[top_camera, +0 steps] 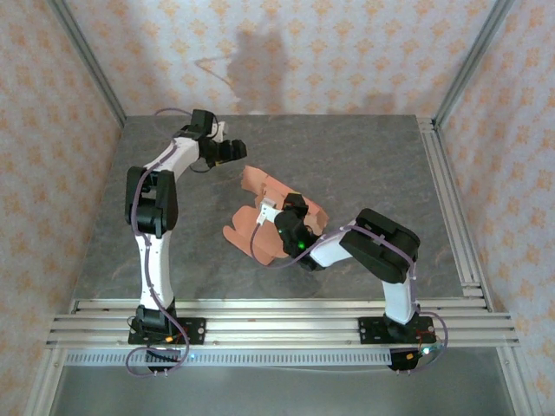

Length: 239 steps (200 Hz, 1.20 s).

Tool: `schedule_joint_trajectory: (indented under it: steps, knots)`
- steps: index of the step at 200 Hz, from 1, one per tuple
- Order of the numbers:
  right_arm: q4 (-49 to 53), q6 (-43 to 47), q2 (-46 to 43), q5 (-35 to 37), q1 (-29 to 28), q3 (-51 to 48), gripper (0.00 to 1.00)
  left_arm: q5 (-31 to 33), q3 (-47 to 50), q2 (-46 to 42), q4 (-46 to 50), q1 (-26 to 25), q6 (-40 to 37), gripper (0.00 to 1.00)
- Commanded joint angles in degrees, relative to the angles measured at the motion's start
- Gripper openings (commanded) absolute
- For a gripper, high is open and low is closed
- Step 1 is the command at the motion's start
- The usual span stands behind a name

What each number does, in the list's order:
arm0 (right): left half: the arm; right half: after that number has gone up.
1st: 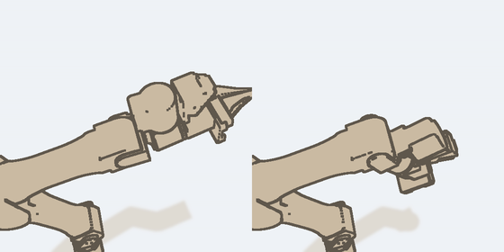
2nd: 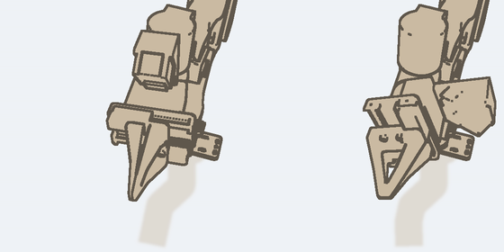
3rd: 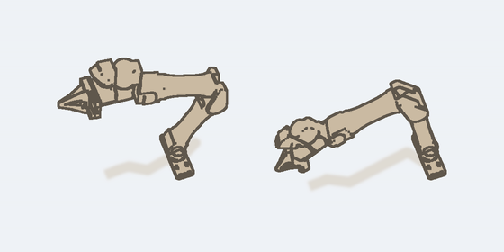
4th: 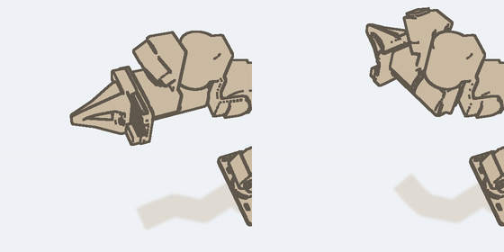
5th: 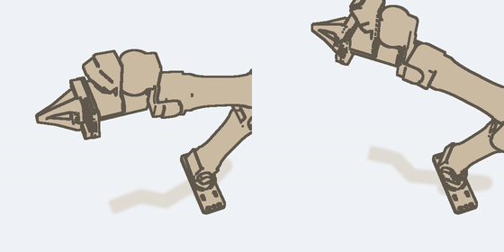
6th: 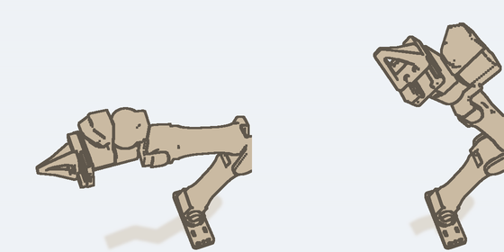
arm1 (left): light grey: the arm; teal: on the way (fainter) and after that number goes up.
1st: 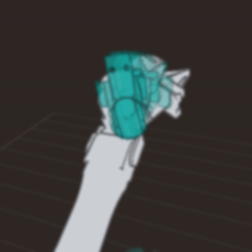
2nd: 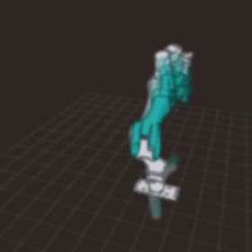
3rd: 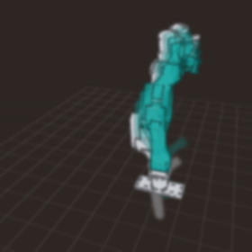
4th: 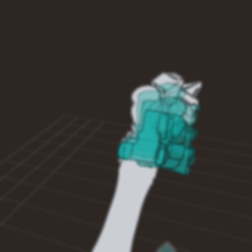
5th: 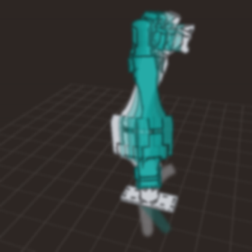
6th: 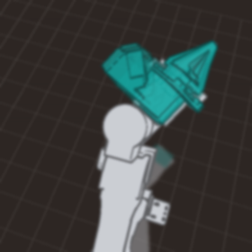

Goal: Fold the paper box

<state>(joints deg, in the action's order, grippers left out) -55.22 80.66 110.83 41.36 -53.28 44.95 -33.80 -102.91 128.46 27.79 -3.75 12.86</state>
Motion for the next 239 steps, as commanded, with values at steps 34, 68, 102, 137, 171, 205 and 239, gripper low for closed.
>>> schedule_joint_trajectory:
  steps: [34,68,102,137,171,205,239]
  knots:
    - [5.04,-3.77,-2.01,-2.17,-0.41,-0.39,0.00,-10.10,3.17,-2.58,4.84,-1.32,-6.94,0.78]
    - [3.76,-3.61,-1.52,-1.61,-0.38,0.06,0.00,-12.78,12.71,-8.37,-0.99,-2.45,-6.50,0.78]
    - [3.81,-3.93,-1.40,-1.33,-0.42,0.05,0.00,-13.65,17.56,-11.71,-2.12,-3.32,-6.36,0.78]
    - [3.63,-3.85,-1.26,-1.37,-0.35,0.22,0.00,-13.49,20.83,-13.21,-3.14,-3.66,-6.34,0.78]
    - [4.79,-4.24,-1.40,-1.33,-0.30,0.32,0.00,-12.46,23.96,-14.26,-4.55,-3.83,-6.21,0.78]
    - [7.10,-5.25,-1.89,-1.40,-0.27,0.73,0.00,-9.93,29.27,-17.79,-7.68,-3.79,-6.78,0.80]
    - [-3.03,2.13,1.56,-0.33,-0.33,0.06,0.00,-8.22,35.94,-24.08,-13.16,-3.76,-7.55,0.82]
